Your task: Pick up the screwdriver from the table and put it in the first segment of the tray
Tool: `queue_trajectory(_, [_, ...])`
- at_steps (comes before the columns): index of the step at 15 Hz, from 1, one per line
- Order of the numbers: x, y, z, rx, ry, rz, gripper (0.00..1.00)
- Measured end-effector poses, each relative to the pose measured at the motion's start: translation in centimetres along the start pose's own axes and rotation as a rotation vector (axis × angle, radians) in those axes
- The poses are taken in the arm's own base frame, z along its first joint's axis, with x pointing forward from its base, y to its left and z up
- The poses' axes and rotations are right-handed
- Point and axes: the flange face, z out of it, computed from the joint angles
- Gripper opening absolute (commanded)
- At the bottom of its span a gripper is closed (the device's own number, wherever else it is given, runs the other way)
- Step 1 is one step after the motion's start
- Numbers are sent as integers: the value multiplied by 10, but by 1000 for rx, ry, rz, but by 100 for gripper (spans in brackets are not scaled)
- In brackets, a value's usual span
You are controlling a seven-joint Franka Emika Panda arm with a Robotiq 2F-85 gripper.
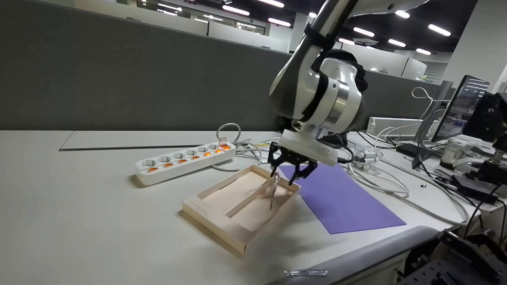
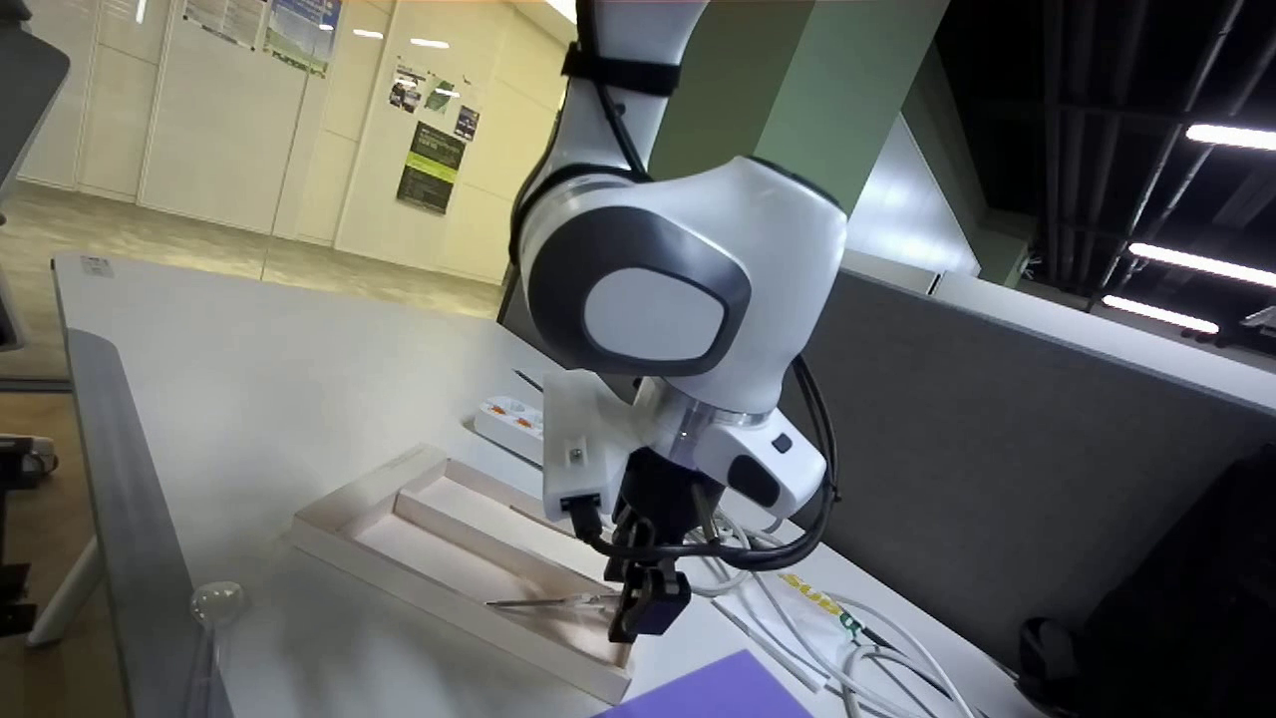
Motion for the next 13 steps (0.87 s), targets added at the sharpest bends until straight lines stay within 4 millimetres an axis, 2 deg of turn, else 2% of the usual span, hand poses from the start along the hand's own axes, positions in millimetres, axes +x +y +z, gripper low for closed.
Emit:
queue_trajectory(1, [0,0,0,0,-1,-1,97])
queue_trajectory(2, [-1,-1,0,0,-3,-3,100])
queue_trajectory(7, [-13,-7,-6,6,-7,-54,100])
queue_trajectory(13, [-37,-10,-37,10,4,-159,100])
